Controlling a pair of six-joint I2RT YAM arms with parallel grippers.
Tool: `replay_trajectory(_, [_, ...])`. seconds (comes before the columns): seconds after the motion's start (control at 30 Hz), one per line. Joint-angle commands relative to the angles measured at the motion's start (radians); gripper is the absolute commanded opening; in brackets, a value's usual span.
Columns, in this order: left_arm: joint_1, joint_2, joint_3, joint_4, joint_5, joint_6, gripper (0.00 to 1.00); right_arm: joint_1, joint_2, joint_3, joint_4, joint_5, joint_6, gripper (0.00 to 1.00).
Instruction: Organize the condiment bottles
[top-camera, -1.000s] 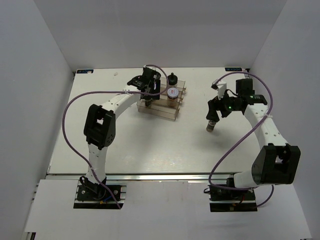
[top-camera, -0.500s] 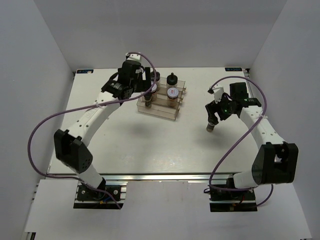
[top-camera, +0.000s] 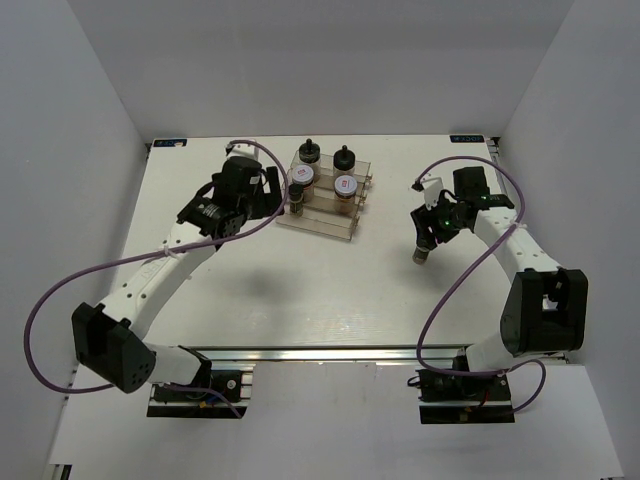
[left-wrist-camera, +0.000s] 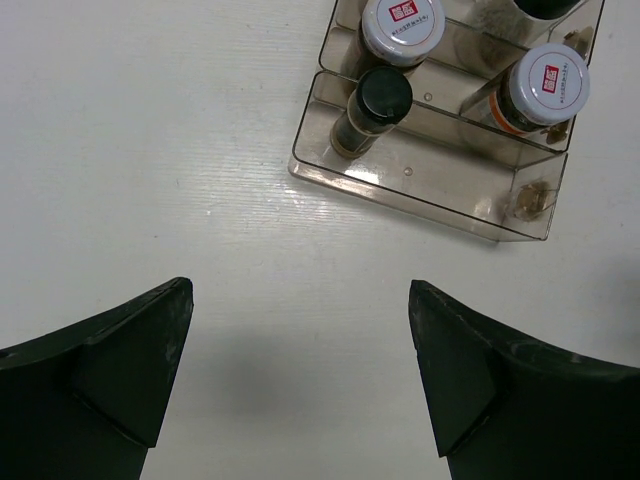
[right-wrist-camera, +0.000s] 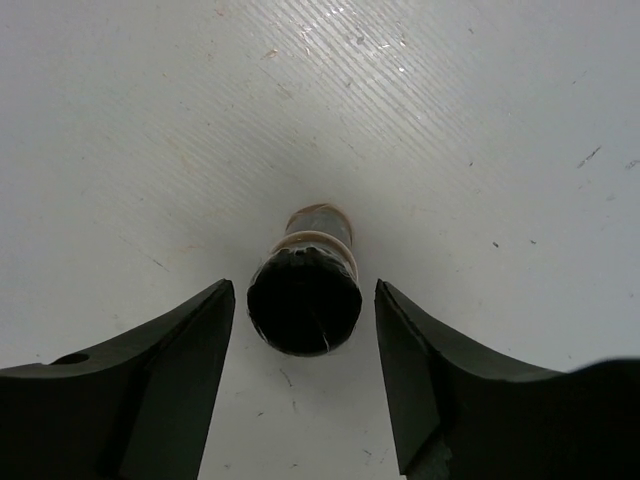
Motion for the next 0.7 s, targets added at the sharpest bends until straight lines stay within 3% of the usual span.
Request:
replay_trajectory(0.0, [0.008, -0.068, -0.029, 0.006, -0.035, -0.044, 0.98, -0.002, 0.017, -0.007, 0.036, 0.013, 0.000, 0.63])
replay_trajectory(0.37, [0.008, -0.121, -0.072, -0.013, -0.058, -0.059, 0.98, 0.006, 0.030, -0.023, 0.046, 0.028, -0.015, 0.51])
replay_trajectory(0.47, [0.008, -0.128, -0.078, -0.016, -0.058, -0.064, 0.98, 0.006, 0.027, -0.017, 0.040, 0.016, -0.023, 0.40])
replay_trajectory(0.57, [0.008, -0.141, -0.084, -0.018, -0.061, -0.069, 0.98, 0.008, 0.020, 0.012, 0.014, -0.013, -0.034, 0.24])
replay_trajectory(0.6, [0.006, -0.144, -0.087, -0.017, -0.064, -0.070, 0.98, 0.011, 0.017, 0.024, 0.005, -0.024, -0.034, 0.12])
replay_trajectory(0.67, [0.008, -0.157, -0.096, -0.018, -0.069, -0.075, 0.98, 0.017, 0.013, 0.067, -0.021, -0.049, -0.037, 0.01])
